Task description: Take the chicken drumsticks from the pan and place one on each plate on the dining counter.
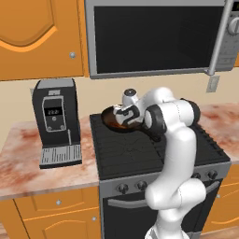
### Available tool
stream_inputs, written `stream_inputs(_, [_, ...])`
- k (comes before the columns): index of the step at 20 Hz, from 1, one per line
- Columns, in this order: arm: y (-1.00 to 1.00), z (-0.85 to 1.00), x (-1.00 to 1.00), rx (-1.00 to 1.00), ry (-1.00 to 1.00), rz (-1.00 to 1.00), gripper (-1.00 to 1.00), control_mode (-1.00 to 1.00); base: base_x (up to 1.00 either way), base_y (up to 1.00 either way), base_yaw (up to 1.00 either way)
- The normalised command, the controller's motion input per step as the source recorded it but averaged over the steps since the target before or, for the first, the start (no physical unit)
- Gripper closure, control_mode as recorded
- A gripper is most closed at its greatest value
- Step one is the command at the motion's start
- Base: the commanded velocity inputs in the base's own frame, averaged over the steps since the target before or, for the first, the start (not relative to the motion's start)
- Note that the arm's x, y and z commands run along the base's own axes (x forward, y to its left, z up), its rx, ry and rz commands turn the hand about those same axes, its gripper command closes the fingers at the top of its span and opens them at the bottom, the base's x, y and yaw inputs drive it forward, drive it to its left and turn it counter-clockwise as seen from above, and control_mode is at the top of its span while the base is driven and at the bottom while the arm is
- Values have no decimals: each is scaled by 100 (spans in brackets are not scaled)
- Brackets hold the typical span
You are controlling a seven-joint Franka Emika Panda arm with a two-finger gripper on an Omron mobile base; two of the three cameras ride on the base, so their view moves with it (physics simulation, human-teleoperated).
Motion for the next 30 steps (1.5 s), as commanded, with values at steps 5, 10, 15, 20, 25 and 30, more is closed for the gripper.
stream_inputs(5, [0,-21,32,0,0,0,-100,-100,0,0,0])
stream_inputs(10, [0,-36,10,0,0,-1,-100,-100,0,0,0])
stream_inputs(15, [0,-63,-11,0,1,-9,100,-100,0,0,0])
stream_inputs(20, [-38,-98,-48,3,4,-33,100,-100,0,0,0])
stream_inputs(25, [-38,-94,-13,9,2,-37,100,-100,0,0,0])
stream_inputs(30, [-32,-17,-24,22,-10,-30,100,-100,0,0,0])
